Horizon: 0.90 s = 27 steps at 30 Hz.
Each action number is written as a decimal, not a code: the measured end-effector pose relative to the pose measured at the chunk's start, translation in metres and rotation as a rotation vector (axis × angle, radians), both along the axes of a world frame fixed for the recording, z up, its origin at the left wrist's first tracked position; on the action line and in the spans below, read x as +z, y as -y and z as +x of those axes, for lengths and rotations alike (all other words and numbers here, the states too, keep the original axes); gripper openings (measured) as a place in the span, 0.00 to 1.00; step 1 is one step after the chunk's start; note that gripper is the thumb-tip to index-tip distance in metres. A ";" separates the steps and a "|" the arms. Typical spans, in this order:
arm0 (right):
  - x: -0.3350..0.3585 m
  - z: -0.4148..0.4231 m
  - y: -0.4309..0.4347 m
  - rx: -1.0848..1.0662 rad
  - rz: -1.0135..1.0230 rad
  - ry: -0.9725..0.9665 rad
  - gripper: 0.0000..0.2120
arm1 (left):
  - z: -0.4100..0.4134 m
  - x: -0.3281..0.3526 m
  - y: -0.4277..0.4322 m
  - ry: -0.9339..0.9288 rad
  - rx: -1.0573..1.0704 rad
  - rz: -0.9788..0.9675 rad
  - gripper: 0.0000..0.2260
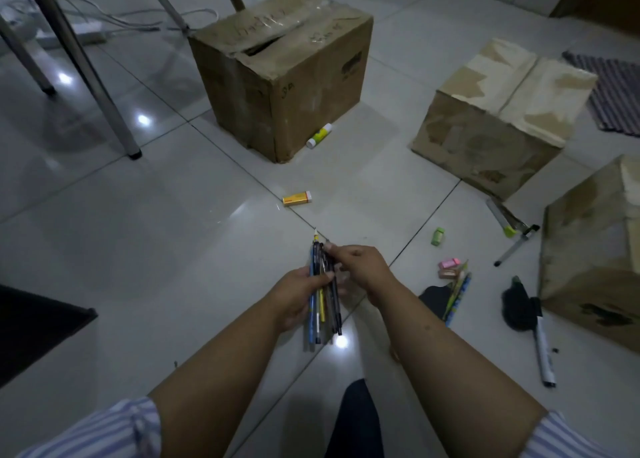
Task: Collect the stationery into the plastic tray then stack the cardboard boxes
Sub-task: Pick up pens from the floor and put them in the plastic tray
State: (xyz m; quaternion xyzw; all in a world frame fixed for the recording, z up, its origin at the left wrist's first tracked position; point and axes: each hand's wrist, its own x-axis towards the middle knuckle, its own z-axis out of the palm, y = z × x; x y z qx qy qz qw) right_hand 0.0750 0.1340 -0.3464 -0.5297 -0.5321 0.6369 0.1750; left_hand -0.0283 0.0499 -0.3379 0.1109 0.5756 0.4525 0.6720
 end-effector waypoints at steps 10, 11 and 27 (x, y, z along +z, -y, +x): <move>0.078 0.031 0.019 0.108 0.674 0.413 0.16 | 0.012 0.104 0.001 -0.266 0.092 0.031 0.06; 0.100 0.034 0.025 0.148 0.689 0.441 0.17 | 0.012 0.127 0.007 -0.262 0.099 0.035 0.05; 0.568 0.040 0.155 0.552 0.841 0.434 0.23 | 0.010 0.587 0.169 -0.281 0.477 -0.034 0.08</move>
